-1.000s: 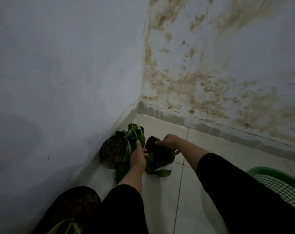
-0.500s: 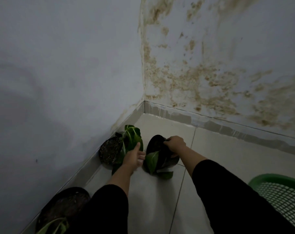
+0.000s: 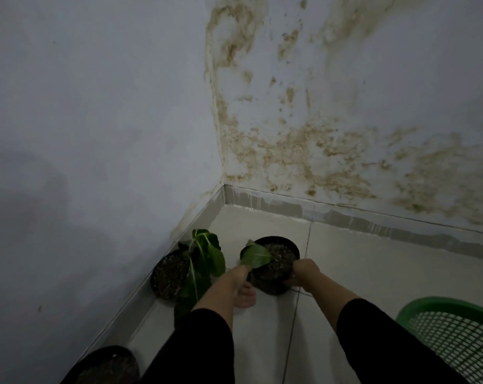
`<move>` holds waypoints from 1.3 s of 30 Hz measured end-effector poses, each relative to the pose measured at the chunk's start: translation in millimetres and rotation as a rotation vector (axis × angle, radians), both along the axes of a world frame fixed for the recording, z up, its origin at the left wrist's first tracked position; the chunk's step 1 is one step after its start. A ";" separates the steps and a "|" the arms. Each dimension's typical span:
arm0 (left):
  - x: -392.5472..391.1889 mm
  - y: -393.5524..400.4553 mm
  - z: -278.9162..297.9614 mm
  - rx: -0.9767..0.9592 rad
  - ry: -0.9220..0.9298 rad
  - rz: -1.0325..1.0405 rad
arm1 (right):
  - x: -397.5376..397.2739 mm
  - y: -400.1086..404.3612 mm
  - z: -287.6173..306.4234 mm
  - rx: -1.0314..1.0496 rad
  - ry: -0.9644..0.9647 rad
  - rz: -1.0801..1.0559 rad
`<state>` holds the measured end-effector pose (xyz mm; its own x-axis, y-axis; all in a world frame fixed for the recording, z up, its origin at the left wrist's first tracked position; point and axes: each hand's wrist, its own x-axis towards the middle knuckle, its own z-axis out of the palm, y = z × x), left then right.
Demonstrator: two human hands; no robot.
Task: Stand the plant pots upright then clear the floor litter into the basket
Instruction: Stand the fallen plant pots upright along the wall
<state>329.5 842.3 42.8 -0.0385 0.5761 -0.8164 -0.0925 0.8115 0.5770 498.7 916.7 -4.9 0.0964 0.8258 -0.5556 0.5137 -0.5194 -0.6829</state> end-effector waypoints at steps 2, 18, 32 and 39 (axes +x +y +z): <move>10.3 1.7 -10.0 0.006 -0.061 0.044 | -3.9 0.7 -13.1 -0.001 0.210 -0.163; 10.8 79.2 -22.1 0.640 0.377 0.201 | -35.8 41.0 -36.3 0.120 0.382 -0.383; -6.1 116.8 -56.7 0.414 0.359 0.255 | -68.0 67.9 -44.4 0.187 0.447 -0.444; -16.9 130.3 -65.2 0.400 0.159 0.537 | -103.7 93.8 -31.3 0.262 0.371 -0.299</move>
<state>312.7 972.6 -22.5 -0.5048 0.6998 -0.5054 -0.3116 0.3983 0.8627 395.0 1010.6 -36.2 0.1853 0.9077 -0.3765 0.0697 -0.3943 -0.9163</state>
